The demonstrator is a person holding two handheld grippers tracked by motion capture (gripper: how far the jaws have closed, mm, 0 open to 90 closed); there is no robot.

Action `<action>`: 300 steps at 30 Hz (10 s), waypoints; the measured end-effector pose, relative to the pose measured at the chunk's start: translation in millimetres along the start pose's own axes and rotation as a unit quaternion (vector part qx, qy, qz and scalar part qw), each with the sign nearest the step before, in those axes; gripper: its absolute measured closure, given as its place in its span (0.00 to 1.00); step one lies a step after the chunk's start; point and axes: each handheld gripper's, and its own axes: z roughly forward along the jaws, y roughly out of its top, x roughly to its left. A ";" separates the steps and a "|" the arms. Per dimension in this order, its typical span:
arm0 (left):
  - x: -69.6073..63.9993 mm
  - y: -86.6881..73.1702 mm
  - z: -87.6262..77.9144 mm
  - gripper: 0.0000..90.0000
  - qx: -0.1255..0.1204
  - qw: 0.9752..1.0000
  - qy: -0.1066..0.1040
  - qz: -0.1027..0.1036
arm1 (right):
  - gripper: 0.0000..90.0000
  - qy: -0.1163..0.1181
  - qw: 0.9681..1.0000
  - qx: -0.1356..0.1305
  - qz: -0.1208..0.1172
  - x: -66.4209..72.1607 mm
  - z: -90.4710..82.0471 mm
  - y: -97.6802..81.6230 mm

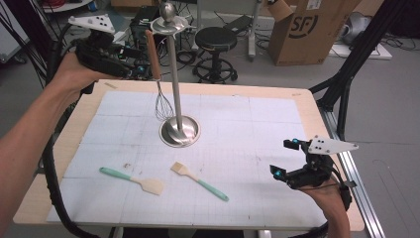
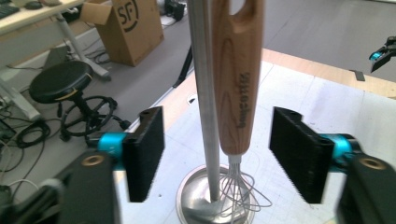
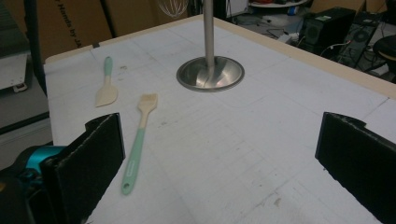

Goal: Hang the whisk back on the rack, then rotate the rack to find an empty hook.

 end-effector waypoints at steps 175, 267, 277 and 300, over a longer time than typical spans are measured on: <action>-17.8 92.6 2.5 1.00 0.076 0.995 -0.032 0.053 | 0.00 0.001 1.000 0.011 -0.001 -1.1 6.8 0.7; -10.7 74.2 -27.3 1.00 0.076 0.996 -0.003 0.039 | 0.00 -0.003 1.000 0.025 0.004 -1.1 9.2 -2.4; -25.9 48.1 -46.0 0.99 0.074 0.996 -0.003 0.039 | 0.00 -0.001 1.000 0.022 0.002 -0.2 9.2 -2.0; -53.8 -24.5 -67.9 0.74 0.065 0.997 -0.016 0.045 | 0.00 -0.010 1.000 0.013 0.015 -1.6 2.3 -6.2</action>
